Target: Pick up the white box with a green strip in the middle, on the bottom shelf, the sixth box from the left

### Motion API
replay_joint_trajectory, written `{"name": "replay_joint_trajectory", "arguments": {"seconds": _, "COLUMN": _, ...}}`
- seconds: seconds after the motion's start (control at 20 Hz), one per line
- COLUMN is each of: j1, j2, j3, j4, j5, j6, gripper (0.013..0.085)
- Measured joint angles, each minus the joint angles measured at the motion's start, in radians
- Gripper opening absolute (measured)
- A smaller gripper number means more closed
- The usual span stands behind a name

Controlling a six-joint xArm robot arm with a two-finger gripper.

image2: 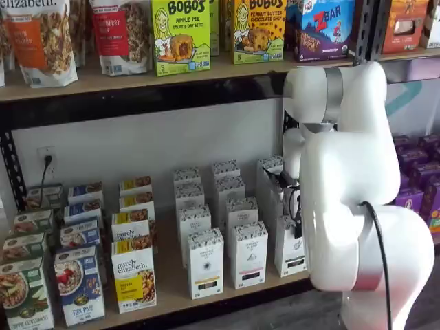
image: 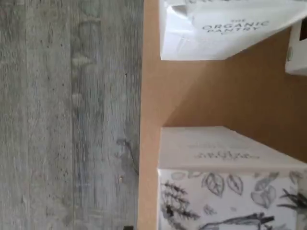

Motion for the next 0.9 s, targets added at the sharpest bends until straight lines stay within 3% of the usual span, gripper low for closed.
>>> {"name": "replay_joint_trajectory", "arguments": {"seconds": 0.3, "j1": 0.004, "j2": 0.018, "j3": -0.022, "j4": -0.016, "j5": 0.011, "j6": 0.018, "gripper": 0.0850}}
{"name": "replay_joint_trajectory", "arguments": {"seconds": 0.55, "j1": 0.005, "j2": 0.022, "j3": -0.031, "j4": -0.004, "j5": 0.021, "j6": 0.008, "gripper": 0.0690}}
{"name": "replay_joint_trajectory", "arguments": {"seconds": 0.9, "j1": 0.008, "j2": 0.019, "j3": -0.031, "j4": -0.028, "j5": 0.031, "j6": 0.032, "gripper": 0.0690}}
